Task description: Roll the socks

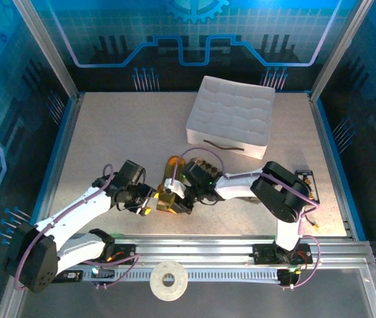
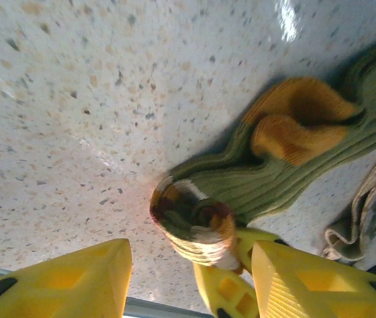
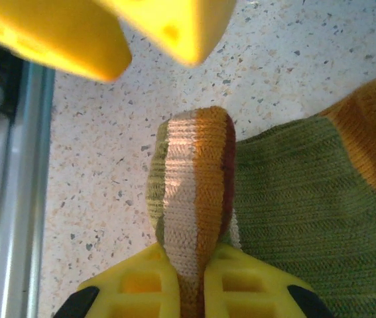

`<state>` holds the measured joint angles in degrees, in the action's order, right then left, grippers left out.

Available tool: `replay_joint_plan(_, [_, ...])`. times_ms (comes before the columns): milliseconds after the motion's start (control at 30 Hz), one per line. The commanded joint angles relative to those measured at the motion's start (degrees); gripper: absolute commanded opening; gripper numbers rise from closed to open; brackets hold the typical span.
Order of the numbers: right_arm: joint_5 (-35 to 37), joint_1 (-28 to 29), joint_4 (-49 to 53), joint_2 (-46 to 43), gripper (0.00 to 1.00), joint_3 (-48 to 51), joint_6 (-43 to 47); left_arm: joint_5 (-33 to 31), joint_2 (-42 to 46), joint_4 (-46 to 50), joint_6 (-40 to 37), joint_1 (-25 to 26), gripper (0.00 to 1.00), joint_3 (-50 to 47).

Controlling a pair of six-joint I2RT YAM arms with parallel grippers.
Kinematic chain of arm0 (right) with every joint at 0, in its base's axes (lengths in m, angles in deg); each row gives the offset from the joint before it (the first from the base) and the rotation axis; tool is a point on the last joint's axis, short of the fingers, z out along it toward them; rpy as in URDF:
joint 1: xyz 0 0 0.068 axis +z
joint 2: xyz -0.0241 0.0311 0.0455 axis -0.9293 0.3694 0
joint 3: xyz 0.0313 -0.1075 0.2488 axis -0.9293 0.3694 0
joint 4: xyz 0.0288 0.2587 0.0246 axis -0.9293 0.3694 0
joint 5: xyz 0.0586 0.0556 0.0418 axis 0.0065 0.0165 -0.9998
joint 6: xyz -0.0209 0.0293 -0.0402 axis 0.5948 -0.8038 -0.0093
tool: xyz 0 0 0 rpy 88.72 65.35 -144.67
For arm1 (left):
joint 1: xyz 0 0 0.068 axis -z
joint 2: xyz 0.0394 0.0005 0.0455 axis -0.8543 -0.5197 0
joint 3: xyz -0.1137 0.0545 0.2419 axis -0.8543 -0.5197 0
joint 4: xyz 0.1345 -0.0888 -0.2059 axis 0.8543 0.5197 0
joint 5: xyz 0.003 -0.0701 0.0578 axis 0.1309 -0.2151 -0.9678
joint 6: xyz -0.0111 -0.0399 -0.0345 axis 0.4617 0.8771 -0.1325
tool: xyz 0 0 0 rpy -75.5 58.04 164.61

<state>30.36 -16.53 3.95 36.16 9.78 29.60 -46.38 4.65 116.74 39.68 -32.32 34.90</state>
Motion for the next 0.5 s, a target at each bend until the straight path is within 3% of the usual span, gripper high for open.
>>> replay_joint_plan(0, [-4.0,-1.2,10.9,4.5,0.0,0.1,-2.8,1.1,0.5,-6.7,3.4,2.4,0.51,-2.3])
replay_joint_plan(467, [-5.7,-2.3,14.6,7.5,0.0,-4.0,-3.4,-0.3,-8.5,-14.8,9.6,8.5,0.53,-5.2])
